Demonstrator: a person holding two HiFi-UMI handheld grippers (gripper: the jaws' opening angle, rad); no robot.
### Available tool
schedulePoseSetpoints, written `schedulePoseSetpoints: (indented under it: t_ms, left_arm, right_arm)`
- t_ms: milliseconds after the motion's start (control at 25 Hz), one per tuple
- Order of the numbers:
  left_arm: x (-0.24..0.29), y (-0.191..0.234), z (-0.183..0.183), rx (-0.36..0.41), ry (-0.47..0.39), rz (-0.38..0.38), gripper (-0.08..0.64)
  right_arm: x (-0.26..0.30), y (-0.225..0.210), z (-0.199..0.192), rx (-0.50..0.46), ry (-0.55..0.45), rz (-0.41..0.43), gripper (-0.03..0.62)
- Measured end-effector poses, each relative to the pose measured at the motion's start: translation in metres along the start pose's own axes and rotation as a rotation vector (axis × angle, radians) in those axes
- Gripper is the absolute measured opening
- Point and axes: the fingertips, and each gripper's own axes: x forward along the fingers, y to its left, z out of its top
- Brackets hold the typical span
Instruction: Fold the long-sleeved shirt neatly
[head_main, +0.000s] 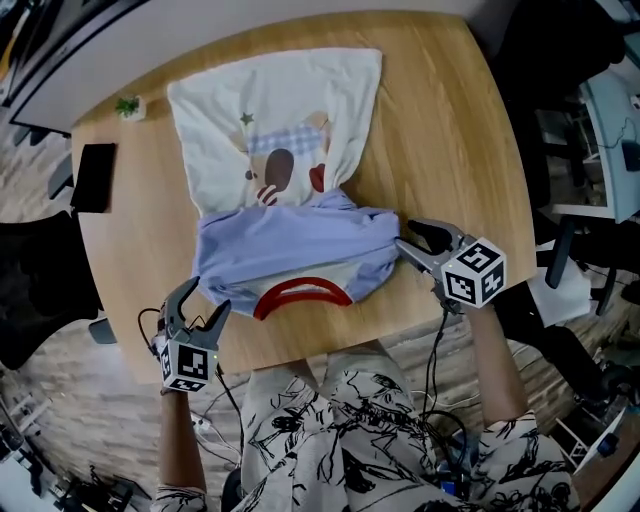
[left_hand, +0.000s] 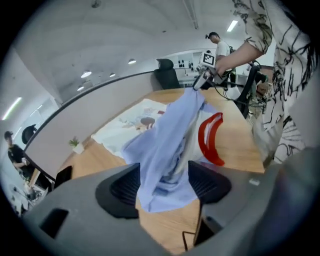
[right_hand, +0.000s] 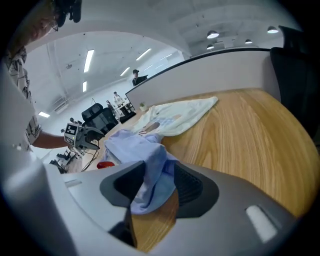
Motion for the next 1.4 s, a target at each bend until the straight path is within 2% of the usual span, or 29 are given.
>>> schedulePoseSetpoints:
  t_ms: [80, 160, 280, 440, 600, 680, 800, 880, 1000, 1120, 1200, 1320, 1400]
  left_arm:
    - [-0.012, 0.000, 0.035, -0.026, -0.055, 0.014, 0.325]
    - [-0.022, -0.001, 0.075, -0.052, -0.114, 0.027, 0.328]
    - [-0.016, -0.015, 0.135, -0.050, -0.165, 0.029, 0.324]
    - [0.031, -0.053, 0.179, -0.116, -0.217, 0.016, 0.321]
    - [0.085, -0.085, 0.189, -0.114, -0.156, 0.011, 0.318]
    - [0.104, -0.099, 0.191, -0.090, -0.130, 0.005, 0.312]
    - [0.123, -0.109, 0.189, -0.075, -0.098, -0.008, 0.307]
    - [0.132, -0.114, 0.186, -0.078, -0.075, -0.026, 0.307]
    - [0.142, -0.116, 0.179, -0.099, -0.051, -0.039, 0.305]
    - [0.151, -0.114, 0.173, -0.125, -0.042, -0.039, 0.301]
    - [0.156, -0.115, 0.169, -0.144, -0.033, -0.041, 0.299]
    - [0.164, -0.116, 0.164, -0.172, -0.018, -0.048, 0.296]
    - [0.168, -0.119, 0.159, -0.172, 0.002, -0.057, 0.296]
  right_arm:
    - [-0.019, -0.005, 0.017, 0.031, -0.050, 0.031, 0.210]
    - [-0.039, -0.005, 0.044, 0.050, -0.113, 0.098, 0.253]
    - [-0.047, -0.015, 0.083, 0.003, -0.165, 0.116, 0.240]
    - [-0.006, -0.043, 0.117, -0.083, -0.121, 0.090, 0.235]
    - [0.053, -0.064, 0.133, -0.175, -0.022, 0.097, 0.229]
    - [0.079, -0.071, 0.134, -0.270, 0.027, 0.086, 0.222]
    - [0.108, -0.066, 0.130, -0.495, 0.085, 0.111, 0.209]
    - [0.121, -0.054, 0.117, -0.638, 0.151, 0.197, 0.176]
    - [0.130, -0.037, 0.087, -0.866, 0.276, 0.359, 0.238]
    - [0.140, -0.032, 0.069, -1.055, 0.339, 0.418, 0.233]
    - [0.148, -0.030, 0.067, -1.148, 0.345, 0.420, 0.189]
    - [0.153, -0.033, 0.071, -1.263, 0.332, 0.397, 0.029]
    - [0.150, -0.040, 0.073, -1.318, 0.348, 0.387, 0.026]
